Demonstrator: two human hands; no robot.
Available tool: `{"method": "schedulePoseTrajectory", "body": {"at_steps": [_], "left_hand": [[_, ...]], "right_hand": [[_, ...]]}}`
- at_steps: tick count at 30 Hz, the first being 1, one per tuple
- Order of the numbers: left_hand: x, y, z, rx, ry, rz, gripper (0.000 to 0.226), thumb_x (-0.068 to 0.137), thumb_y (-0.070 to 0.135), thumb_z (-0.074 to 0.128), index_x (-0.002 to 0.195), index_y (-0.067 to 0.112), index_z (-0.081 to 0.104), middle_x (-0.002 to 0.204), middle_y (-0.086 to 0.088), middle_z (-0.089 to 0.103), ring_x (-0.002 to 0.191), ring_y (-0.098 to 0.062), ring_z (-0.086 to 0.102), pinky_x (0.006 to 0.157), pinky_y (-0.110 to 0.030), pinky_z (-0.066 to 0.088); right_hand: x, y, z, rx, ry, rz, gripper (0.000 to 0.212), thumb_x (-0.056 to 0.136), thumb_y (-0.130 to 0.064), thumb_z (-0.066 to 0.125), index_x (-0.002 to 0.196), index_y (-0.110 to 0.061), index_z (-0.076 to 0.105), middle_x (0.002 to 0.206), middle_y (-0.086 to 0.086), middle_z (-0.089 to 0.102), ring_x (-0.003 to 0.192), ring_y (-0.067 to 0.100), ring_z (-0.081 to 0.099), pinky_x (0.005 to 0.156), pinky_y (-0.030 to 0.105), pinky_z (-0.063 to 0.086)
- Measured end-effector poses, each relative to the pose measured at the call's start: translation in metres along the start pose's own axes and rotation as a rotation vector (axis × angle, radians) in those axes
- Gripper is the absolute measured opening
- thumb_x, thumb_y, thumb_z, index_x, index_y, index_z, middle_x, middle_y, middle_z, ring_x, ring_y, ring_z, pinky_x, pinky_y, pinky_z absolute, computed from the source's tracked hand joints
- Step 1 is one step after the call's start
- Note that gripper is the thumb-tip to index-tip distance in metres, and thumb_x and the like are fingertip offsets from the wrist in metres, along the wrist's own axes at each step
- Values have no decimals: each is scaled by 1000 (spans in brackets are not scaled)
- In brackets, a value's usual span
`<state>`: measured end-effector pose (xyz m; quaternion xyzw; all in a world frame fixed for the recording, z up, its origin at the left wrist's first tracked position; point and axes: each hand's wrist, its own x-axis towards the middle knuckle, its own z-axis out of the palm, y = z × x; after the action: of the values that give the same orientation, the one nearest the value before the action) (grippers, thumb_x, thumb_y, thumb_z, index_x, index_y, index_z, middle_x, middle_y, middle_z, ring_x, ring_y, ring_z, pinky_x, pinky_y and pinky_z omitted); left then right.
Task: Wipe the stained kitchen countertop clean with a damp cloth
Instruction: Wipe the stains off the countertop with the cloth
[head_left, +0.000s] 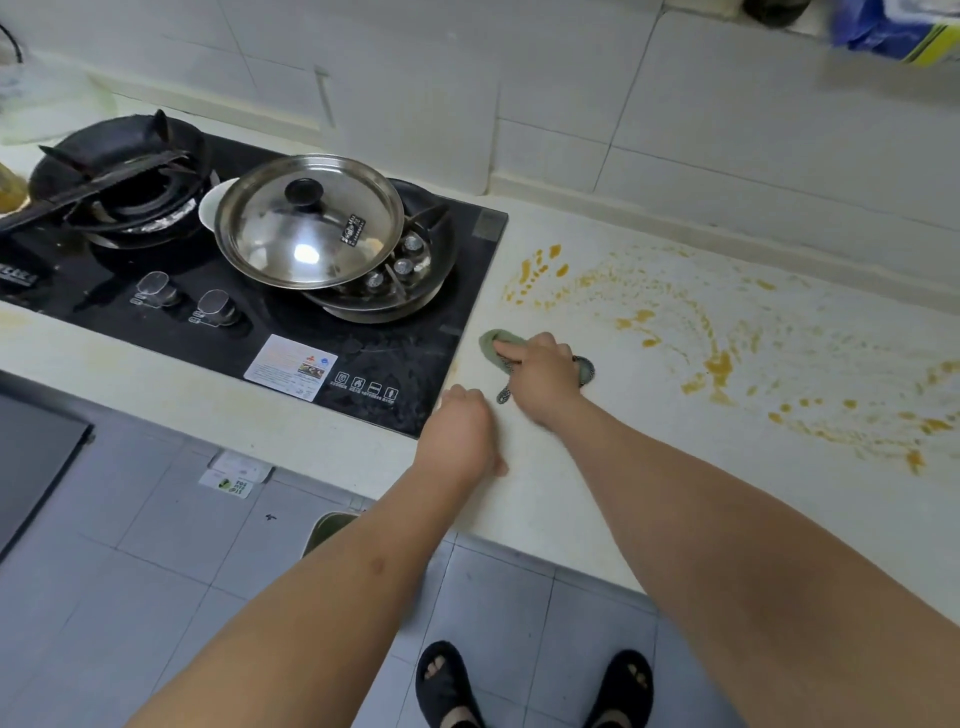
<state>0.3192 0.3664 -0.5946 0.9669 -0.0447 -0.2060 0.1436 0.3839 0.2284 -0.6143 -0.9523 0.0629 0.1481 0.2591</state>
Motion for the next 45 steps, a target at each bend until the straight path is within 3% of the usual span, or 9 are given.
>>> {"method": "schedulePoseTrajectory", "body": {"at_steps": [5,8,11,14,18,24,29,35,45], "left_hand": [[-4,2,-6,-65,-16,-18,94,59,38,99,128,7,43,130,-10,46,109,-25,60,79,-29,41],[-5,10,-13,-15,-70,-29,96,59,37,99,129,6,41,134,-16,44,113,-31,60,83,-36,51],[-6,19,-17,55,-115,-17,83,73,28,91,134,6,39,134,-18,42,128,-36,49,93,-44,55],[-7,19,-16,94,-93,16,57,87,12,74,133,8,41,131,-20,44,135,-43,42,90,-45,54],[-16,13,-17,62,-74,81,56,85,16,79,131,9,48,128,-18,46,128,-42,48,92,-47,52],[-32,14,-12,139,0,157,40,90,-4,52,129,7,47,129,-15,44,115,-35,48,80,-46,53],[-33,36,-8,202,35,154,38,95,16,57,131,9,44,121,-14,47,110,-37,54,80,-45,50],[-32,93,0,247,-43,224,48,83,19,64,127,12,44,125,-13,43,108,-36,54,73,-41,44],[-71,237,57,447,-159,446,98,74,43,88,148,14,31,149,-14,31,128,-37,45,94,-49,51]], "right_hand": [[-46,35,-8,5,-126,-217,47,101,-14,51,118,-54,69,108,-10,49,105,19,36,101,38,29],[-80,87,-28,-4,-67,-166,45,102,-13,52,122,-50,69,109,-6,50,108,23,41,102,41,33],[-114,148,-58,95,26,69,39,104,-17,51,114,-49,70,119,9,58,115,35,53,93,42,40],[-146,197,-76,104,172,401,38,105,-30,46,138,-43,59,130,11,56,108,34,57,89,39,49],[-149,181,-62,212,311,758,43,101,-34,51,141,-47,50,131,6,44,105,33,53,88,40,50],[-102,72,-20,130,129,499,57,95,-25,47,147,-48,39,136,8,34,125,37,38,106,48,40],[-108,17,8,43,-102,155,71,85,-22,57,145,-53,36,131,4,39,118,33,35,106,44,35],[-146,99,-18,75,102,112,53,95,-16,56,141,-41,55,119,6,48,112,31,44,104,37,37],[-223,275,-80,1,242,397,53,98,-30,49,148,-45,45,127,6,46,121,33,40,107,42,33]]}}
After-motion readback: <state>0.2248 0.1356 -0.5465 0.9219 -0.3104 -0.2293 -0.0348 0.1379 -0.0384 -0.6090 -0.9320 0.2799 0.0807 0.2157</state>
